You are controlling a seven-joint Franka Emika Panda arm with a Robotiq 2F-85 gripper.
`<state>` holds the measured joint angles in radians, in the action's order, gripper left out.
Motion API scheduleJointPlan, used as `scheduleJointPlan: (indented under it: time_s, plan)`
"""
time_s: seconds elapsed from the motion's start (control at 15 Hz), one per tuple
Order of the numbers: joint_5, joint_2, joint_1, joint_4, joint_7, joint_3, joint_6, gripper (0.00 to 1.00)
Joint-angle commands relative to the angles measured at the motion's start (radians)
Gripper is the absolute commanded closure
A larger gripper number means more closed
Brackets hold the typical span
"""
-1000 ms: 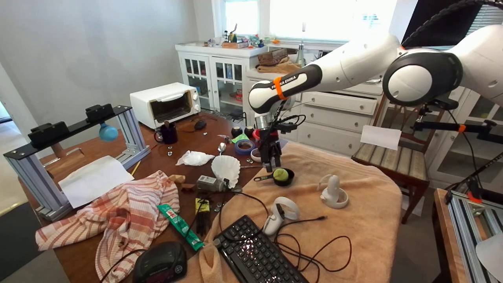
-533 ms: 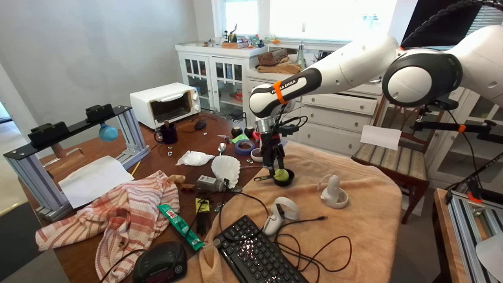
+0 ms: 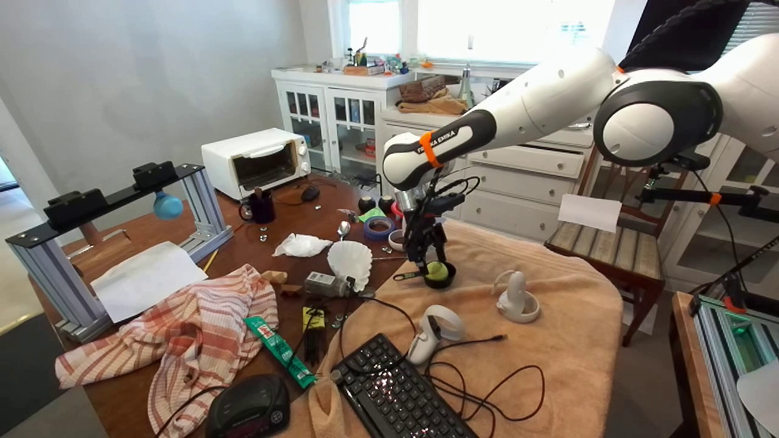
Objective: Put the tennis ball on the towel
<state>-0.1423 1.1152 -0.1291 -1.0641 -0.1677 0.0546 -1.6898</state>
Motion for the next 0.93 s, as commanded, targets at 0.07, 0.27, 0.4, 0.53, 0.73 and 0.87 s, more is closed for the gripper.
scheduleJointPlan:
  time_s: [0.07, 0.27, 0.4, 0.53, 0.73, 0.87]
  plan:
    - [0.007, -0.102, 0.026, -0.153, 0.046, 0.021, -0.085, 0.00]
    - [0.004, -0.124, 0.017, -0.199, 0.049, 0.024, -0.106, 0.00]
    - [0.015, -0.139, -0.010, -0.231, 0.046, 0.000, -0.125, 0.00]
    - [0.013, -0.142, -0.024, -0.254, 0.031, -0.003, -0.152, 0.00]
    - [0.018, -0.112, -0.039, -0.232, 0.019, -0.003, -0.175, 0.00]
    - [0.021, -0.112, -0.046, -0.232, 0.013, -0.003, -0.193, 0.00]
